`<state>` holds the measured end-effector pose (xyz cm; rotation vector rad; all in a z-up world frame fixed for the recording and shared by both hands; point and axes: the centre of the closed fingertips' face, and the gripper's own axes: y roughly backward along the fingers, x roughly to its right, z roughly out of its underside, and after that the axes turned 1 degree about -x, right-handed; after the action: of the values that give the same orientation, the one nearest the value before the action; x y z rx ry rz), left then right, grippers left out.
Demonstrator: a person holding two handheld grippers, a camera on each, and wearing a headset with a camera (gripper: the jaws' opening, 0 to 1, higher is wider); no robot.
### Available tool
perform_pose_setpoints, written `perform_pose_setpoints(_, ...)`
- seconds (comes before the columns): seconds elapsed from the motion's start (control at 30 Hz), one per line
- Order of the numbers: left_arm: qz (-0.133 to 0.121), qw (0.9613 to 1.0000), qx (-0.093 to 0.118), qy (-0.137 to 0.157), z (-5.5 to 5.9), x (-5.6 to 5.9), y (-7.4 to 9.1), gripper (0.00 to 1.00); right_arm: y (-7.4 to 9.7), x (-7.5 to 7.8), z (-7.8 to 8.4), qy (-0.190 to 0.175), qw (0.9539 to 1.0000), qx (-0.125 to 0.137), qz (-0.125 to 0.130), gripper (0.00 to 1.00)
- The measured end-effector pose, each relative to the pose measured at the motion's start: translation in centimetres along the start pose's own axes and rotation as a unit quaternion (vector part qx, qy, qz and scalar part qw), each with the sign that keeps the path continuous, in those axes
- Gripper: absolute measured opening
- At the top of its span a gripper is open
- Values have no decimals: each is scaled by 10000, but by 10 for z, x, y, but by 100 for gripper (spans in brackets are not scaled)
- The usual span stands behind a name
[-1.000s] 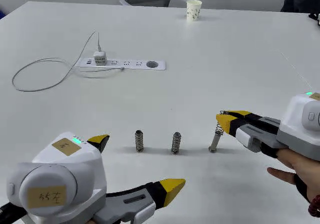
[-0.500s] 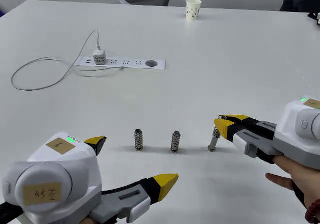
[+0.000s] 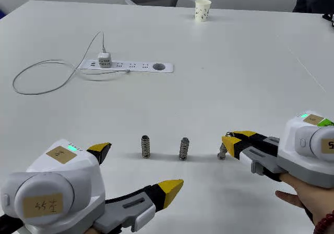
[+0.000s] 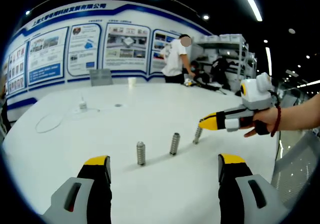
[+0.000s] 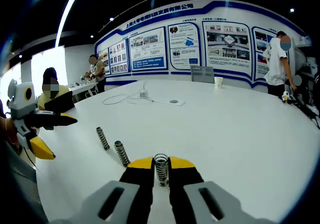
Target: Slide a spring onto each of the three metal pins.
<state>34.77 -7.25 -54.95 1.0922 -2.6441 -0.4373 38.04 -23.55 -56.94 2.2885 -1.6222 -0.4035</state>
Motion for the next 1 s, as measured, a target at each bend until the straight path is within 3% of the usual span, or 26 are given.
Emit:
perform_pose_setpoints(0.53, -97, 9999, -95, -39, 4, -5, 1, 84, -6, -2, 17, -16, 9997, -228, 20, 12)
perform_pose_setpoints(0.8, -114, 9999, -110, -64, 4, -6, 1, 83, -5, -4, 18, 4, 9997, -234, -6, 12)
perform_pose_setpoints(1.0, -157, 9997, -177, -102, 5, -9, 2, 81, 0, -7, 16, 68, 9996, -260, -62, 18)
